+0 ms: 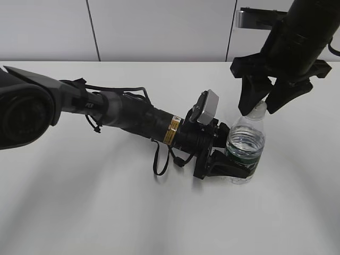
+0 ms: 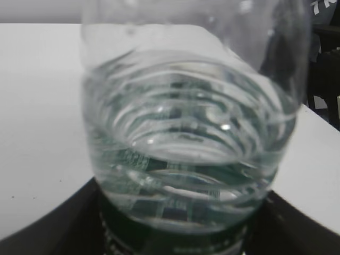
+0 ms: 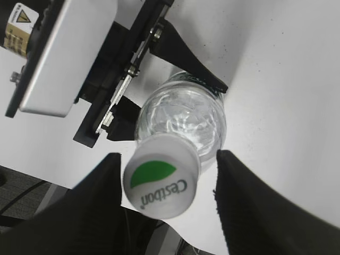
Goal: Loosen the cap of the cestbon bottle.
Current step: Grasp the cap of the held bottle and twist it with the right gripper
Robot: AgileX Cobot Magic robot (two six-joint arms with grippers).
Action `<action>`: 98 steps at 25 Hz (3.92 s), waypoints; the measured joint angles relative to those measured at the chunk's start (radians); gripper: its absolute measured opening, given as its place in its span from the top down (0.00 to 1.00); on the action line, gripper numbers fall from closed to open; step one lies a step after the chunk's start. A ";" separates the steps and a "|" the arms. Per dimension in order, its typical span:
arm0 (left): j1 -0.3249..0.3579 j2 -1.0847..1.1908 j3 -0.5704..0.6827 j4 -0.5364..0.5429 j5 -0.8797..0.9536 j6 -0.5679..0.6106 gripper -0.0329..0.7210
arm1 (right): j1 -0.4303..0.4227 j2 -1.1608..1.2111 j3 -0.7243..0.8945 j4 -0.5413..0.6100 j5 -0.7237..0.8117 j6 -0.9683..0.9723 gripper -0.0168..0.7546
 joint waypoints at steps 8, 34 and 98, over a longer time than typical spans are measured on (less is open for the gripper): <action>0.000 0.000 0.000 0.001 0.000 0.000 0.28 | 0.000 0.000 0.000 0.007 -0.001 -0.019 0.58; -0.001 -0.001 -0.002 0.015 -0.003 0.005 0.29 | -0.001 0.000 -0.002 0.073 0.025 -0.714 0.33; -0.003 -0.001 -0.002 0.015 -0.003 0.004 0.29 | 0.003 -0.068 -0.002 0.028 0.021 -0.314 0.13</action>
